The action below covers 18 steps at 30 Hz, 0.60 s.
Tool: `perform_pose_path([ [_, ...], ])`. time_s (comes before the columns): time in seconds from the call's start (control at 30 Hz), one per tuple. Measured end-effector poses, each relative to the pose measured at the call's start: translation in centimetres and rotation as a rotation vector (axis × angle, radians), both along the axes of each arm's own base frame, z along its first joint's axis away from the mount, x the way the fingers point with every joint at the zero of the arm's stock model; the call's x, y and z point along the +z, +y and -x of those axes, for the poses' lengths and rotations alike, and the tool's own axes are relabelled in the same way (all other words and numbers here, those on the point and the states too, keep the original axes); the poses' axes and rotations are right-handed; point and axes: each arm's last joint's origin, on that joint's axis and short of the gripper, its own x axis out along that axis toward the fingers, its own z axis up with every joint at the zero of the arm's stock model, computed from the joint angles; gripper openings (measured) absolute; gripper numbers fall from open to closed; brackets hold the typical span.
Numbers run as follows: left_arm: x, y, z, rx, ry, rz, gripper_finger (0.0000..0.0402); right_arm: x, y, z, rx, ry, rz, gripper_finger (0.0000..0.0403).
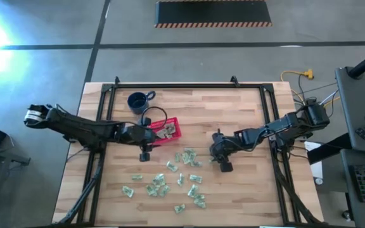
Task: Pick and place items into bin
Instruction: Put the green stevia packet into the red bin
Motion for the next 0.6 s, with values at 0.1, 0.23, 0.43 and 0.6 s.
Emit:
perform_pose_path([
  [0.1,0.0,-0.2,0.0,-0.006,0.003,0.001,0.0125,0.0,0.2,0.0,0.002,0.001,-0.007,0.0136],
  [0.23,-0.2,-0.3,0.2,0.004,0.028,0.016,0.0125,0.0,0.5,0.0,0.01,-0.002,-0.01,0.0137],
  [0.43,-0.6,-0.7,0.6,0.026,0.065,0.04,0.0125,0.1,1.1,0.1,0.029,-0.017,-0.016,0.0134],
  [0.6,-0.6,-1.3,0.7,0.015,0.065,0.056,0.0125,-0.1,1.2,0.3,0.032,-0.01,-0.011,0.0136],
])
